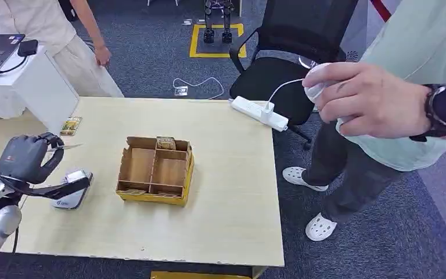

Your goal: Pass the card to the sensor for recognition and then transmit it.

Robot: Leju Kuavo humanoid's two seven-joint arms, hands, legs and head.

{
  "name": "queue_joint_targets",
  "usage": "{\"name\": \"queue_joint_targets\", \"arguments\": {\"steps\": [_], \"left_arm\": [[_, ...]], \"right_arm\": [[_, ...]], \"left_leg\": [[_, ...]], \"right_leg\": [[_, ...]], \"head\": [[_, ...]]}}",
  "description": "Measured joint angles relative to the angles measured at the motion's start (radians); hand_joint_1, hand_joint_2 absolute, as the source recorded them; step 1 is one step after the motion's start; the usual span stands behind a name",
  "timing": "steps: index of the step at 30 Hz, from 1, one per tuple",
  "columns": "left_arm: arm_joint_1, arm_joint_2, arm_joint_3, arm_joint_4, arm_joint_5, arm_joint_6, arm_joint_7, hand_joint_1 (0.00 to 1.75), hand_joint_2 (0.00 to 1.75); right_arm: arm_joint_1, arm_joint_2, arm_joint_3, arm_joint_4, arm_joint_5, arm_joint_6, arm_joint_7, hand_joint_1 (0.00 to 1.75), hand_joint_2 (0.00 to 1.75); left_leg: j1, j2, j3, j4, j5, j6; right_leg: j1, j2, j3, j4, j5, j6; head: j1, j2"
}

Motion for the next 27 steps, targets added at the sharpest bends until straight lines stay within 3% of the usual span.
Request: {"name": "queue_joint_targets", "arguments": {"steps": [10, 16, 27], "left_arm": [[0.123, 0.006, 0.037, 0.000, -0.120, 0.172, 0.033, 1.75, 1.75], [0.178, -0.017, 0.045, 0.009, -0.144, 0.209, 0.045, 1.75, 1.75], [0.191, -0.099, 0.043, 0.088, -0.239, 0.246, 0.157, 1.75, 1.75]], "right_arm": [[0.002, 0.000, -0.010, 0.002, -0.002, -0.006, -0.010, 0.00, 1.75], [0.010, -0.007, -0.010, -0.008, -0.005, -0.021, -0.006, 0.00, 1.75], [0.016, -0.019, -0.010, -0.042, -0.023, -0.045, 0.017, 0.00, 1.75]], "left_leg": [[0.000, 0.000, 0.000, 0.000, 0.000, 0.000], [0.000, -0.001, 0.000, 0.000, -0.001, 0.001], [0.000, -0.001, 0.000, 0.000, -0.001, 0.001]], "right_leg": [[0.000, 0.000, 0.000, 0.000, 0.000, 0.000], [0.000, -0.001, 0.000, 0.000, 0.000, 0.000], [0.000, -0.001, 0.000, 0.000, 0.000, 0.000]], "head": [[0.001, 0.000], [0.001, 0.000], [0.000, 0.000]]}}
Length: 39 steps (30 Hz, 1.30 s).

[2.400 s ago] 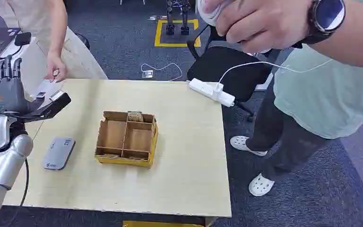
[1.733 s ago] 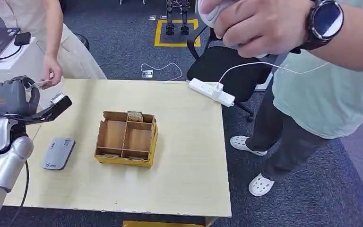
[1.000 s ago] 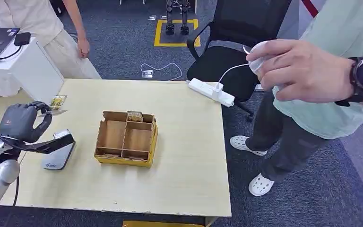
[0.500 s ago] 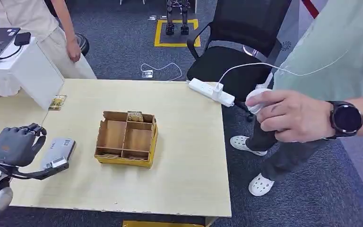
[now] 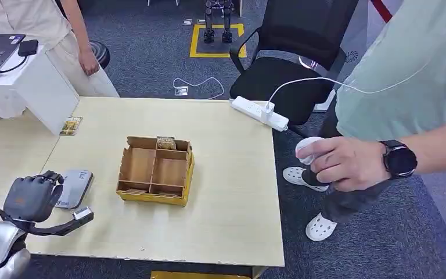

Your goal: Pass the card to the sensor for recognition and then transmit it.

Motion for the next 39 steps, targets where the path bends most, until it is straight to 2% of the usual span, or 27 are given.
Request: {"name": "queue_joint_targets", "arguments": {"steps": [9, 12, 17, 26, 36, 39], "left_arm": [[-0.008, -0.060, -0.008, 0.080, -0.121, 0.058, 0.107, 1.75, 1.75], [-0.013, -0.071, -0.009, 0.106, -0.137, 0.058, 0.131, 1.75, 1.75], [-0.016, -0.082, -0.009, 0.137, -0.163, 0.057, 0.137, 1.75, 1.75], [-0.023, -0.111, -0.009, 0.221, -0.233, 0.039, 0.229, 1.75, 1.75], [-0.032, -0.127, -0.010, 0.248, -0.227, 0.034, 0.239, 1.75, 1.75], [-0.032, -0.134, -0.010, 0.247, -0.181, 0.059, 0.214, 1.75, 1.75]], "right_arm": [[0.000, -0.004, 0.002, -0.015, -0.019, -0.016, -0.002, 0.00, 1.75], [0.000, -0.004, 0.003, -0.019, -0.029, -0.022, -0.007, 0.00, 1.75], [0.000, -0.005, 0.010, -0.024, -0.043, -0.028, -0.018, 0.00, 1.75], [-0.001, -0.006, 0.030, -0.029, -0.082, -0.036, -0.023, 0.00, 1.75], [-0.001, -0.013, 0.045, -0.035, -0.093, -0.050, -0.026, 0.00, 1.75], [-0.001, -0.018, 0.053, -0.042, -0.101, -0.055, -0.026, 0.00, 1.75]], "left_leg": [[0.000, 0.000, 0.000, 0.000, 0.000, 0.000], [0.000, 0.000, 0.000, 0.000, 0.000, 0.000], [0.000, 0.000, 0.000, 0.000, 0.000, 0.000], [0.000, 0.000, 0.000, 0.000, 0.000, 0.000], [0.000, -0.001, 0.002, 0.000, 0.000, 0.000], [0.000, -0.001, 0.002, 0.000, 0.000, 0.000]], "right_leg": [[0.000, 0.000, 0.000, 0.000, 0.000, 0.000], [0.000, 0.000, 0.000, 0.000, 0.000, 0.000], [0.000, 0.000, 0.000, 0.000, 0.000, 0.000], [0.000, 0.000, 0.000, 0.000, 0.000, 0.000], [0.000, -0.002, 0.002, 0.000, 0.000, 0.000], [0.000, -0.002, 0.002, 0.000, 0.000, 0.000]], "head": [[0.000, 0.000], [0.000, 0.000], [0.000, 0.000], [0.000, 0.000], [0.000, 0.000], [0.000, 0.000]]}}
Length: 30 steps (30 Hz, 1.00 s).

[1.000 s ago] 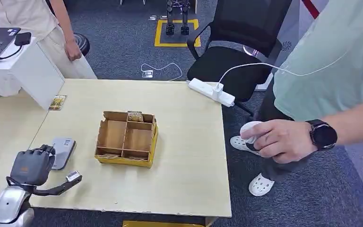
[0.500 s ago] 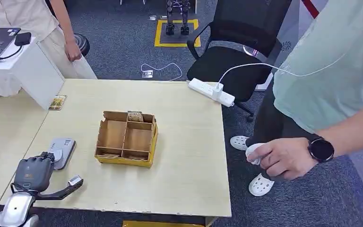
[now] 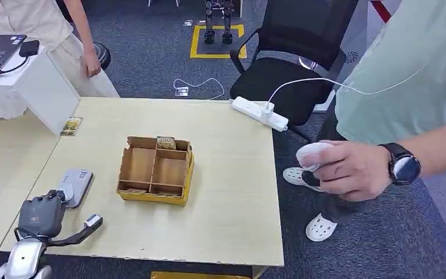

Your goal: Pass the card to the sensor for recognition and then transmit it.

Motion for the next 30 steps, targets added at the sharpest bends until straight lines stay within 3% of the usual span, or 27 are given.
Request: {"name": "queue_joint_targets", "arguments": {"steps": [3, 7, 12, 17, 20, 25, 30], "left_arm": [[0.000, -0.004, 0.000, -0.005, 0.090, 0.040, -0.065, 1.75, 1.75], [-0.004, -0.010, 0.021, -0.081, 0.272, 0.058, -0.195, 1.75, 1.75], [-0.059, -0.008, 0.063, -0.196, 0.382, 0.041, -0.267, 1.75, 1.75], [-0.148, 0.012, 0.084, -0.246, 0.376, 0.014, -0.282, 1.75, 1.75], [-0.195, 0.021, 0.084, -0.248, 0.346, 0.013, -0.262, 1.75, 1.75], [-0.267, 0.037, 0.092, -0.242, 0.284, 0.052, -0.213, 1.75, 1.75], [-0.299, 0.042, 0.120, -0.233, 0.311, 0.060, -0.227, 1.75, 1.75]], "right_arm": [[0.000, -0.005, 0.009, -0.009, -0.008, -0.014, 0.000, 0.00, 1.75], [0.000, -0.017, 0.032, -0.030, -0.022, -0.034, 0.011, 0.00, 1.75], [-0.003, -0.033, 0.063, -0.065, -0.023, -0.049, 0.031, 0.00, 1.75], [-0.012, -0.038, 0.087, -0.082, -0.024, -0.049, 0.035, 0.00, 1.75], [-0.020, -0.038, 0.097, -0.084, -0.028, -0.048, 0.035, 0.00, 1.75], [-0.029, -0.038, 0.106, -0.084, -0.034, -0.051, 0.028, 0.00, 1.75], [-0.029, -0.038, 0.110, -0.092, -0.037, -0.064, 0.029, 0.00, 1.75]], "left_leg": [[0.000, 0.000, 0.000, 0.000, 0.000, 0.000], [0.000, -0.001, -0.001, 0.000, 0.000, 0.000], [0.000, -0.001, -0.001, 0.000, 0.000, 0.000], [0.000, -0.001, -0.001, 0.000, 0.001, 0.000], [0.000, -0.001, -0.001, 0.000, 0.001, 0.000], [0.000, -0.001, -0.002, 0.000, 0.001, 0.000], [0.000, -0.001, -0.002, 0.000, 0.001, 0.000]], "right_leg": [[0.000, 0.000, 0.000, 0.000, 0.000, 0.000], [0.000, 0.000, -0.001, 0.000, 0.000, 0.000], [0.000, -0.001, -0.001, 0.000, 0.000, 0.000], [0.000, -0.001, -0.001, 0.000, 0.000, 0.000], [0.000, -0.001, -0.001, 0.000, 0.000, 0.000], [0.000, 0.000, -0.001, 0.000, 0.000, 0.000], [0.000, 0.000, -0.001, 0.000, 0.000, 0.000]], "head": [[0.000, 0.000], [0.000, 0.000], [0.000, 0.000], [0.000, 0.000], [0.000, 0.000], [0.000, 0.000], [0.000, 0.000]]}}
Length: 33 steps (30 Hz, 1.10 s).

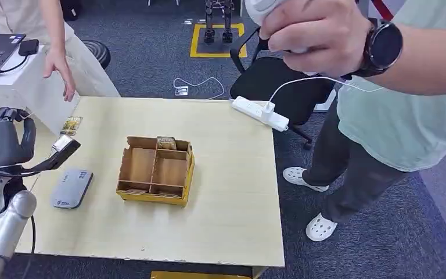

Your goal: Pass the card to the sensor for recognition and then transmit it.

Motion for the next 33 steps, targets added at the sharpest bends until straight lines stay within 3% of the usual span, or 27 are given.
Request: {"name": "queue_joint_targets", "arguments": {"steps": [6, 7, 24, 27, 29, 33], "left_arm": [[-0.030, -0.001, 0.008, 0.016, 0.015, -0.001, -0.033, 1.75, 1.75], [-0.035, -0.003, 0.008, 0.018, 0.014, -0.001, -0.034, 0.00, 1.75], [-0.056, -0.025, 0.007, 0.048, 0.047, -0.021, -0.036, 0.00, 1.75], [-0.054, -0.022, 0.002, 0.048, 0.159, -0.155, -0.088, 0.00, 1.75], [-0.045, 0.003, -0.021, 0.046, 0.265, -0.348, -0.141, 0.00, 1.75], [0.014, 0.077, -0.061, 0.007, 0.386, -0.634, -0.199, 0.00, 1.75]], "right_arm": [[-0.001, 0.000, 0.012, -0.001, -0.003, 0.000, 0.002, 0.00, 1.75], [-0.001, 0.000, 0.012, -0.001, -0.004, 0.000, 0.001, 0.00, 0.00], [-0.008, 0.000, 0.015, -0.006, -0.008, -0.002, 0.000, 0.00, 0.00], [-0.011, 0.000, 0.019, -0.009, -0.010, 0.000, 0.002, 0.00, 0.00], [-0.013, -0.003, 0.020, -0.010, -0.011, 0.004, 0.001, 0.00, 0.00], [-0.019, -0.010, 0.021, -0.008, -0.005, 0.037, -0.004, 0.00, 0.00]], "left_leg": [[0.000, 0.000, 0.000, 0.000, 0.000, 0.000], [0.000, 0.000, 0.000, 0.000, 0.000, 0.000], [0.000, 0.000, 0.000, 0.000, 0.000, 0.000], [0.000, 0.000, 0.000, 0.000, 0.000, 0.000], [0.000, 0.001, 0.000, 0.000, 0.000, 0.000], [0.001, 0.005, 0.000, 0.000, 0.000, 0.000]], "right_leg": [[0.000, 0.000, 0.000, 0.000, 0.000, 0.000], [0.000, 0.000, 0.000, 0.000, 0.000, 0.000], [0.000, 0.000, 0.000, 0.000, 0.000, 0.000], [0.000, 0.000, 0.000, 0.000, 0.000, 0.000], [0.000, 0.001, 0.000, 0.000, 0.000, 0.000], [0.000, 0.005, -0.001, 0.000, 0.000, 0.000]], "head": [[0.000, 0.000], [0.000, 0.000], [0.000, 0.000], [0.000, 0.000], [0.000, 0.000], [0.000, 0.000]]}}
